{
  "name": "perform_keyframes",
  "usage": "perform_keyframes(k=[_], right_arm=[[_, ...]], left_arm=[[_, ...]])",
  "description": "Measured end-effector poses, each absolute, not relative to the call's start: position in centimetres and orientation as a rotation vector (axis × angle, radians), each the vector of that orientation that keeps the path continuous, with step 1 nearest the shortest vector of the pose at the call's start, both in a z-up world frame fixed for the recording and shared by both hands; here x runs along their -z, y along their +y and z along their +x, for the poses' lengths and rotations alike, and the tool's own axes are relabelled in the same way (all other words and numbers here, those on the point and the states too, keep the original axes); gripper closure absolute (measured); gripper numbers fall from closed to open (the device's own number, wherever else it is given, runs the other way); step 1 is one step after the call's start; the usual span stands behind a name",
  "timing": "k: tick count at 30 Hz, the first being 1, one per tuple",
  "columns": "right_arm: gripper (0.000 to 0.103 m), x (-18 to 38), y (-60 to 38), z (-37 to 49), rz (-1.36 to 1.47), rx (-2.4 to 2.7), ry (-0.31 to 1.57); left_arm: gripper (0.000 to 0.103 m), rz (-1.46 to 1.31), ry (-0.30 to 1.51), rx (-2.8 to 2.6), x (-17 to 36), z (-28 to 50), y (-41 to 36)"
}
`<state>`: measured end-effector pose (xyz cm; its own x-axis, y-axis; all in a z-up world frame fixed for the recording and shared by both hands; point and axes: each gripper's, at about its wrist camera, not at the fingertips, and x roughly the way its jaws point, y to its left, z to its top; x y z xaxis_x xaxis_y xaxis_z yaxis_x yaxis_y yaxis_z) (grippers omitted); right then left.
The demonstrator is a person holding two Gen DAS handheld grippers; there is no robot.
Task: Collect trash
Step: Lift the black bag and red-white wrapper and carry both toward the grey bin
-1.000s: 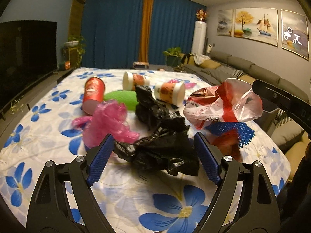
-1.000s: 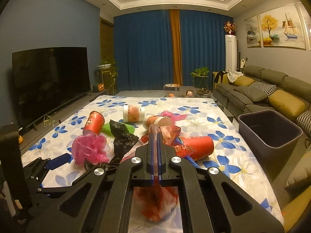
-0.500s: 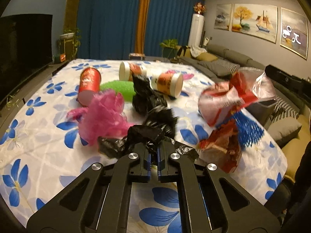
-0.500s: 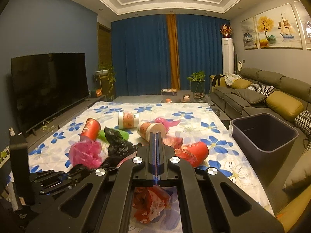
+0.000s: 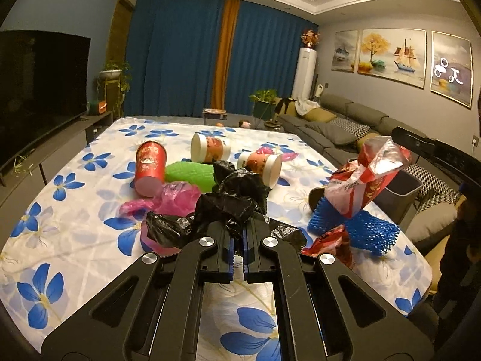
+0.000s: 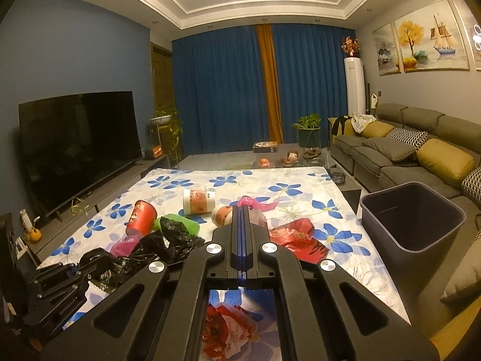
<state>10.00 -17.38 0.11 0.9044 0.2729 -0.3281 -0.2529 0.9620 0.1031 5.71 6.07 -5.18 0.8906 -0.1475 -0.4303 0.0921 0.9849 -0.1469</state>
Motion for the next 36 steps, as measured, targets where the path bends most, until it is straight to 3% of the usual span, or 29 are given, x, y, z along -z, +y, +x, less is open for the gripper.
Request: perform_keyframes(k=[17, 24, 25, 27, 29, 36], right_arm=[[0.102, -3.7, -20.2, 11.7, 0.061, -0.283, 0.3], [0.102, -1.8, -22.5, 11.7, 0.074, -0.263, 0.358], [0.1, -1.1, -22.5, 11.4, 0.06, -0.253, 0.38], [0.084, 0.3, -22.8, 10.9, 0.054, -0.24, 0.417], [0.038, 2.4, -23.5, 10.0, 0.095, -0.221, 0.461], [0.036, 8.4, -24.1, 7.3, 0.144, -0.194, 0.638]], left_arm=[[0.1, -0.096, 0.377, 0.211, 0.6, 8.2, 2.5], [0.1, -0.109, 0.386, 0.22, 0.6, 8.8, 1.0], [0.1, -0.111, 0.397, 0.218, 0.9, 8.9, 0.9], [0.1, -0.113, 0.413, 0.215, 1.4, 9.1, 0.8], [0.1, -0.109, 0.426, 0.21, 2.0, 9.2, 0.7], [0.1, -0.096, 0.424, 0.206, 2.4, 8.7, 0.5]])
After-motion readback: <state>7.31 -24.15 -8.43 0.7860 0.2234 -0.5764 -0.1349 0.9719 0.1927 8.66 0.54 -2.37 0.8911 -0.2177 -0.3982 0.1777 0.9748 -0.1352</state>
